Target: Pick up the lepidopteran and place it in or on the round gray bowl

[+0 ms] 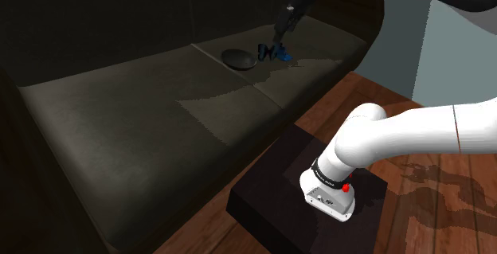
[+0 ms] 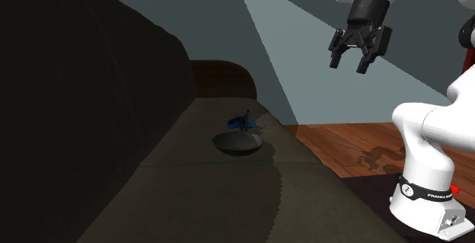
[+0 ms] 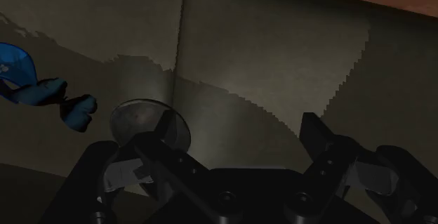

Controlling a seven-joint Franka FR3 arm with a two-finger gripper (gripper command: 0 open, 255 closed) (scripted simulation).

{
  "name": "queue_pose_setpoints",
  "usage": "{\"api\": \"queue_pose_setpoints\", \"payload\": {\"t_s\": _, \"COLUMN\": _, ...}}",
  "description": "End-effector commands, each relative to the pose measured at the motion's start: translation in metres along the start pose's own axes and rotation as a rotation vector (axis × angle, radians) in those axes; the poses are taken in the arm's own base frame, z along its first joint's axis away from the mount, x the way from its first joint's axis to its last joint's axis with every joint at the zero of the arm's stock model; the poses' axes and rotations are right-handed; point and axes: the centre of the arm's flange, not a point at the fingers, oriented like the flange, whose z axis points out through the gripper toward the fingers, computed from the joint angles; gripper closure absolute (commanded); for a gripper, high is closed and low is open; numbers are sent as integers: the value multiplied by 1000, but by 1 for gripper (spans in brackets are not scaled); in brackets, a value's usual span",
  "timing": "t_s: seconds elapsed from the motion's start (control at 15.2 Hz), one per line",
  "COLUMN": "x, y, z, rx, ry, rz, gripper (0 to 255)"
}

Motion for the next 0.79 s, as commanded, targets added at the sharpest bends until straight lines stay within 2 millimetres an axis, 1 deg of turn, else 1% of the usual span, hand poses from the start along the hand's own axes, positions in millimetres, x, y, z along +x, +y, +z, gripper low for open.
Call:
{"api": "queue_pose_setpoints", "payload": {"t_s": 0.0, "x": 0, "y": 0, "z": 0, "rx": 0, "ry": 0, "rz": 0, "gripper": 0}}
{"api": "queue_pose_setpoints", "payload": {"t_s": 0.33, "x": 2, "y": 60, "z": 35, "rx": 27, "ry": -14, "rz": -129, "gripper": 0}}
{"api": "queue_pose_setpoints", "payload": {"t_s": 0.73, "x": 15, "y": 130, "z": 79, "rx": 60, "ry": -31, "rz": -283, "gripper": 0}}
